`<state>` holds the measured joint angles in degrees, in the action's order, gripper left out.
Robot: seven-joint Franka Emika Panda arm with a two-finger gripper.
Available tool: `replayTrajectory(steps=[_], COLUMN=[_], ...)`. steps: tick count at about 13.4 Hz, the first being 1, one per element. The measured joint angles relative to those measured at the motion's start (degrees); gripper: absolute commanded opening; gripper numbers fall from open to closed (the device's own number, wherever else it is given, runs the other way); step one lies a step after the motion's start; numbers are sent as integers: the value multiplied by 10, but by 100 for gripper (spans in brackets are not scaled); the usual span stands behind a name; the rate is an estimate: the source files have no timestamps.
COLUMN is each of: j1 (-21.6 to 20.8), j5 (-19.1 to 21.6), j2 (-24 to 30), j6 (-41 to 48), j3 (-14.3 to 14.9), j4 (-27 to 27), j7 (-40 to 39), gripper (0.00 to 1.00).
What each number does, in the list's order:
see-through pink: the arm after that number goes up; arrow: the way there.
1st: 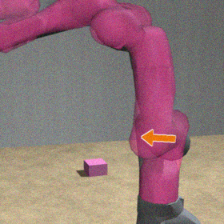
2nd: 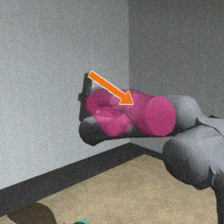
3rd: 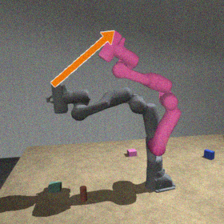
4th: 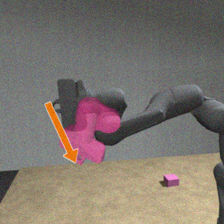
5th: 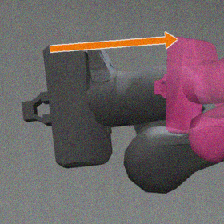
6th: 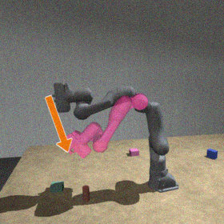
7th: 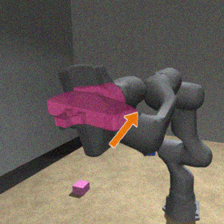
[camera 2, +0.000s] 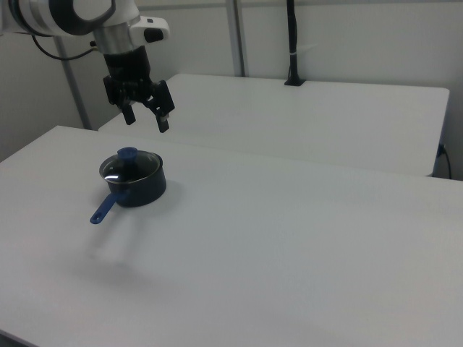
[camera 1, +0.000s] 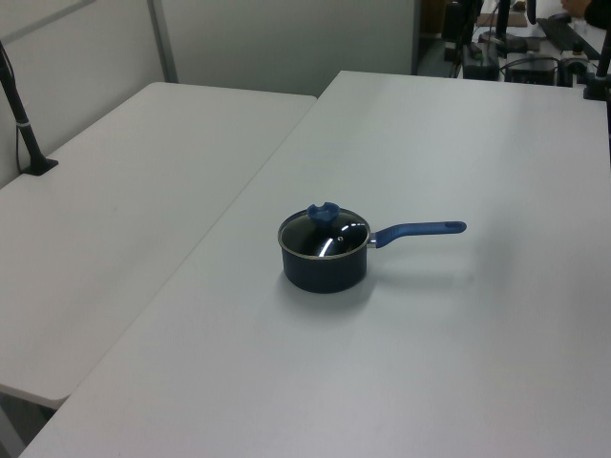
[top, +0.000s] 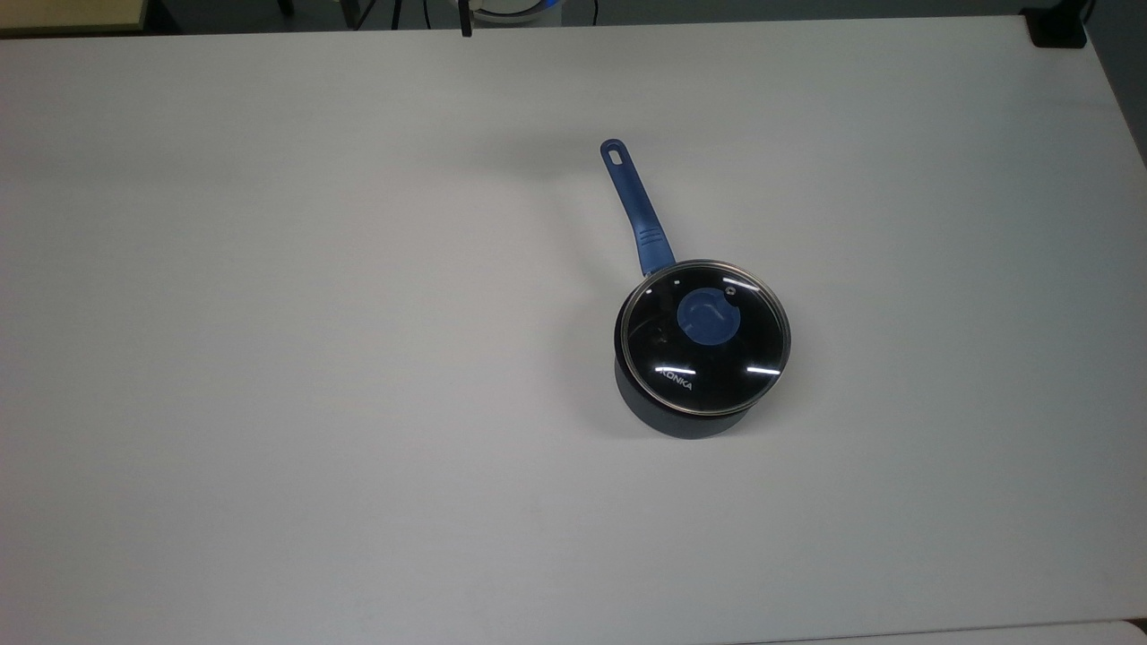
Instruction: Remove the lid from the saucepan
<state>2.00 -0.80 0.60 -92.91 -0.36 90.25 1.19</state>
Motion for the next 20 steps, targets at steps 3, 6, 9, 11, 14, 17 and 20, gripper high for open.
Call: replayTrajectory(steps=[3,6,9,11,14,17,20], j1=[0,0,2,3,1,1,3], j5=[0,0,0,0,1,-5,-6], j2=[-4,-8,-10,-9,-8,-9,-10], j6=[-20,-29,-29,-23,-11,-12,-23], j3=[0,0,3,5,-3,-31,-29], j4=[0,0,0,-2,-4,-3,-3], j7=[-3,-6,-14,-27,-52,-54,-54], gripper=[100,100,100,100,100,100,100])
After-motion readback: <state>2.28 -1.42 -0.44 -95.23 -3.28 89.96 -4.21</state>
